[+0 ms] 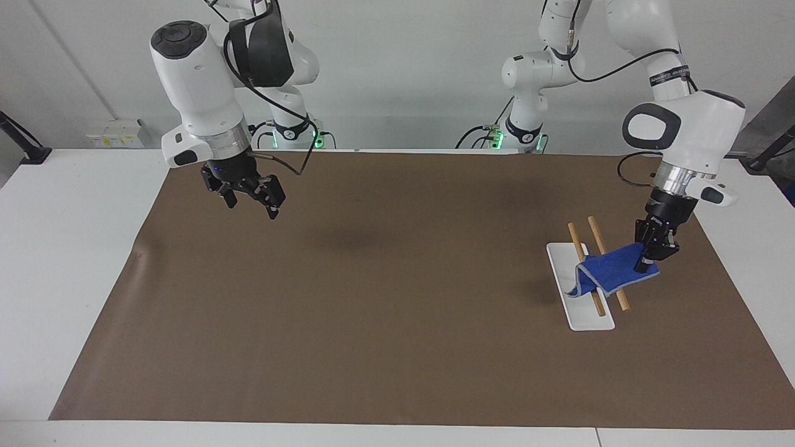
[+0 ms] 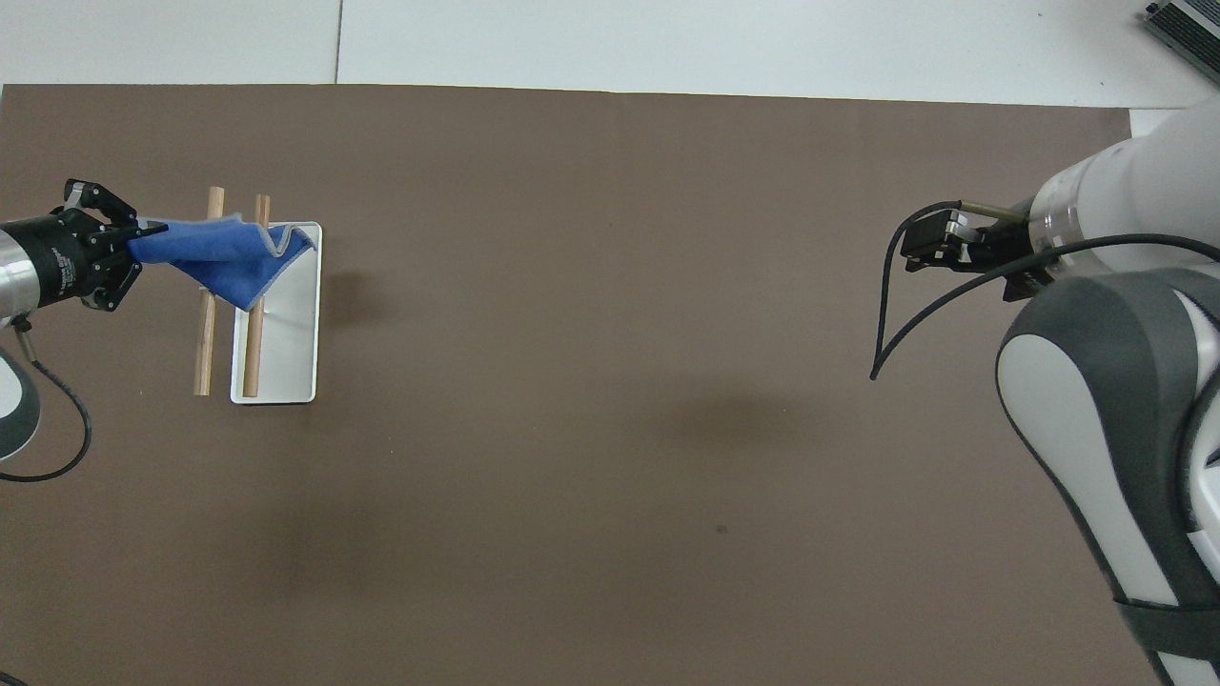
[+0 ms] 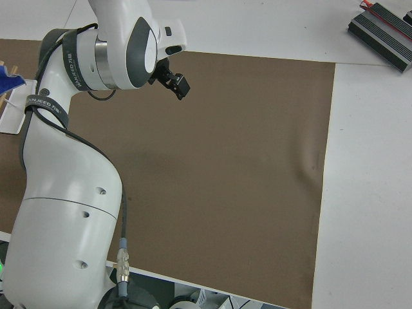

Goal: Right arm passes towel to left arm to hang

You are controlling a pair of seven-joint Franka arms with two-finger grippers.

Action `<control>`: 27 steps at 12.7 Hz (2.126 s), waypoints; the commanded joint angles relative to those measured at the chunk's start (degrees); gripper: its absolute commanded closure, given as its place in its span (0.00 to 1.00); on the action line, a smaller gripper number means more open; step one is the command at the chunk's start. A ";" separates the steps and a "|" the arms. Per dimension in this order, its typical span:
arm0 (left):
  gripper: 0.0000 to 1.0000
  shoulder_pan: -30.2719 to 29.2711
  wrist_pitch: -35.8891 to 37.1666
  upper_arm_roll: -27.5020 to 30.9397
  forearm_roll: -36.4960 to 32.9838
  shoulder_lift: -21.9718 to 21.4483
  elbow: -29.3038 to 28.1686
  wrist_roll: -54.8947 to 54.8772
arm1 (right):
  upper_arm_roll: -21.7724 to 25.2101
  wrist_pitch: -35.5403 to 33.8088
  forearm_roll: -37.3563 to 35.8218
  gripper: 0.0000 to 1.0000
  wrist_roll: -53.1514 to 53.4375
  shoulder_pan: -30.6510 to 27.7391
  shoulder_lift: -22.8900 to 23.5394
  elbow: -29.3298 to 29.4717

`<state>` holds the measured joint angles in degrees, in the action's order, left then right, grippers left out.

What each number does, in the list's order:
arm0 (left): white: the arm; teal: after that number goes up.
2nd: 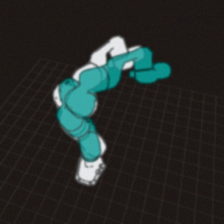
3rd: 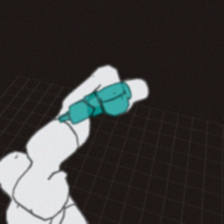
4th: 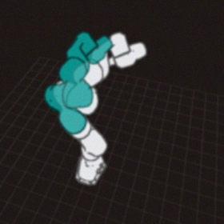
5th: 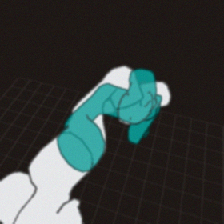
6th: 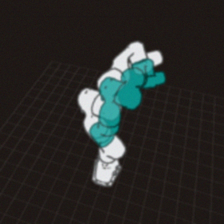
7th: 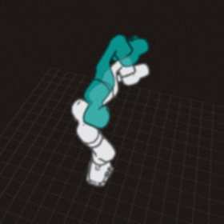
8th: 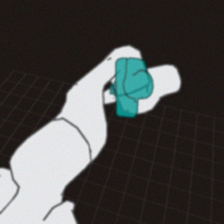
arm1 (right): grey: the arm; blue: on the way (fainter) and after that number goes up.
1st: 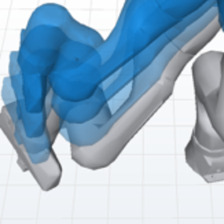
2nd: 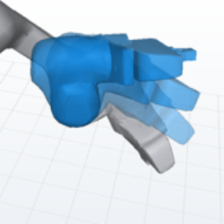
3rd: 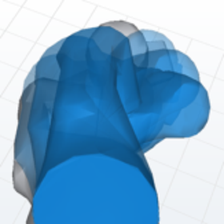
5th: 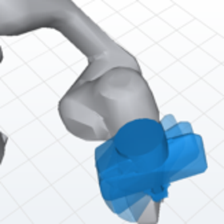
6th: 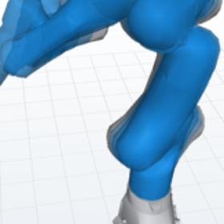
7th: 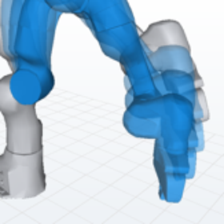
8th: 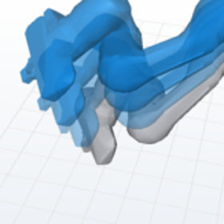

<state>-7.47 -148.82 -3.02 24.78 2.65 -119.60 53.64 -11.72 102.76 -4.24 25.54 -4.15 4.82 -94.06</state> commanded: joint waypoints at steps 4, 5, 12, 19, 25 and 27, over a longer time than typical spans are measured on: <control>1.00 -5.10 -1.47 -0.67 0.62 -1.33 -2.39 1.73 | -0.40 -0.89 -3.32 0.00 -3.73 -0.86 -1.13 0.63; 1.00 -4.66 -1.64 -0.67 0.62 -1.42 -2.65 2.95 | -0.49 -0.46 -3.32 0.00 -4.43 -0.78 -1.13 0.54; 1.00 1.05 -13.33 -0.67 0.54 -3.44 -14.52 5.95 | -0.49 0.51 -3.06 0.00 -14.89 -1.92 -1.57 -0.34; 0.48 -0.35 -12.54 -0.59 0.54 -3.53 -14.70 5.16 | -0.49 0.34 -2.18 0.00 -11.76 -2.62 -1.48 0.19; 0.11 -3.60 -9.39 -0.59 0.54 -3.44 -13.30 4.90 | -0.76 -6.06 -1.83 0.00 -9.19 -2.36 -3.24 2.55; 0.11 -5.70 -4.84 -0.50 0.54 -2.92 -9.71 4.99 | -0.67 -8.35 -1.83 0.00 -9.28 -2.36 -3.24 3.61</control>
<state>-10.89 -158.67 -3.29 24.78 0.54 -131.89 59.18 -11.76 96.73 -6.40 15.38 -5.84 1.53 -91.88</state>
